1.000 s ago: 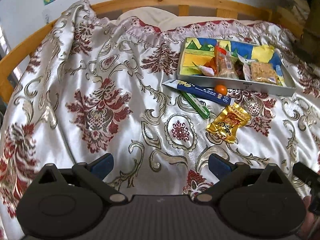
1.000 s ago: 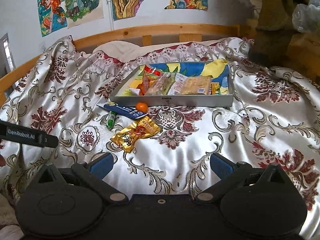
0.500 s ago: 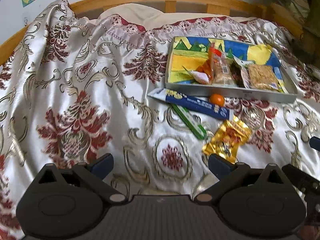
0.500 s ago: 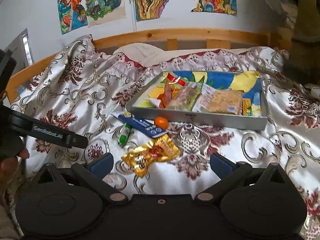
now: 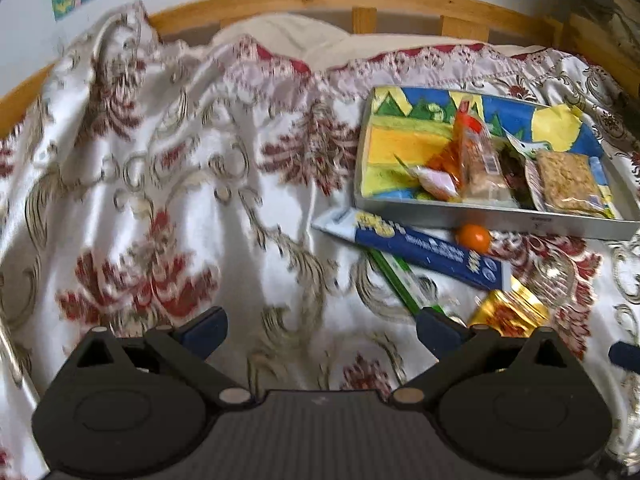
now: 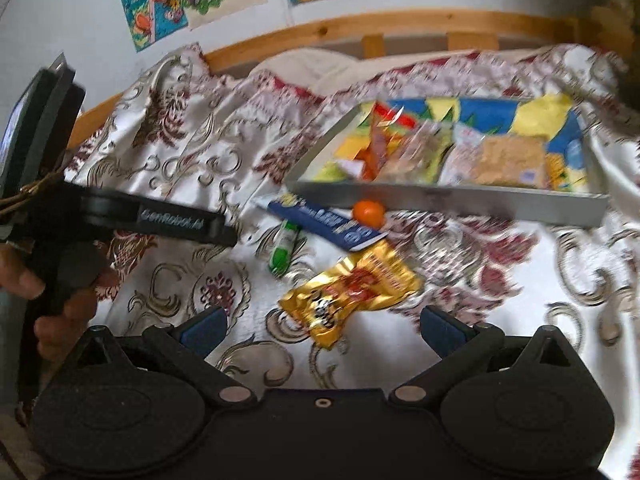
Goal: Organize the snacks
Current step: 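Move both tools toward the green stick and the gold snack packet, then grasp the green-and-white stick with the left tool while the right tool grasps the gold packet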
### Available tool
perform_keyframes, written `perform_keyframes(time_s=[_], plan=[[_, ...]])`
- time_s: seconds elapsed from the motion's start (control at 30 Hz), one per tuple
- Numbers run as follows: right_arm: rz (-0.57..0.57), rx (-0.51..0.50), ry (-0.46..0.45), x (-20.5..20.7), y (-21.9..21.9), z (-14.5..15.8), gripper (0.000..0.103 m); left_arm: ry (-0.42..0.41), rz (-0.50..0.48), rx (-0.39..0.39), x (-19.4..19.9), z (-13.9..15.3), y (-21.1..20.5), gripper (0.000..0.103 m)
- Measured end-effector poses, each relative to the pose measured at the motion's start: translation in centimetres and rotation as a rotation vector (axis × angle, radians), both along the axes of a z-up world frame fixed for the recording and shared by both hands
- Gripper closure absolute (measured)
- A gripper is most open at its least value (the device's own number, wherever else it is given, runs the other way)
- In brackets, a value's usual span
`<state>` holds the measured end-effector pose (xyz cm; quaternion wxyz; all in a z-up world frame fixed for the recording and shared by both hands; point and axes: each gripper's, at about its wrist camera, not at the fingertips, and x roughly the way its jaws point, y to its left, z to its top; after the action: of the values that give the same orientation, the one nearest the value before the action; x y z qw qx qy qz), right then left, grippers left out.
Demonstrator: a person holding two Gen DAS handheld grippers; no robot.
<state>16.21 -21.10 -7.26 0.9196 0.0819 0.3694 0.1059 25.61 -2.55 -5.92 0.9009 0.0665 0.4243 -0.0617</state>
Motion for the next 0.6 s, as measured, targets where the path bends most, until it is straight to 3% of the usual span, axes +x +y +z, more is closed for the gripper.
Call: perform_keyframes(time_s=[0.1, 0.4, 0.6], plan=[[0.02, 0.027, 0.007, 0.7, 0.3, -0.6, 0.001, -0.01, -0.032, 0.004, 0.8, -0.3, -0.4, 0.001], [-0.025, 0.095, 0.081, 2.8, -0.1, -2.8, 0.015, 0.015, -0.114, -0.157, 3.2, -1.9, -0.7, 0.003], [-0.057, 0.109, 0.088, 3.9, 0.0, -4.0, 0.017, 0.087, -0.138, -0.198, 4.7, -3.4, -1.3, 0.027]])
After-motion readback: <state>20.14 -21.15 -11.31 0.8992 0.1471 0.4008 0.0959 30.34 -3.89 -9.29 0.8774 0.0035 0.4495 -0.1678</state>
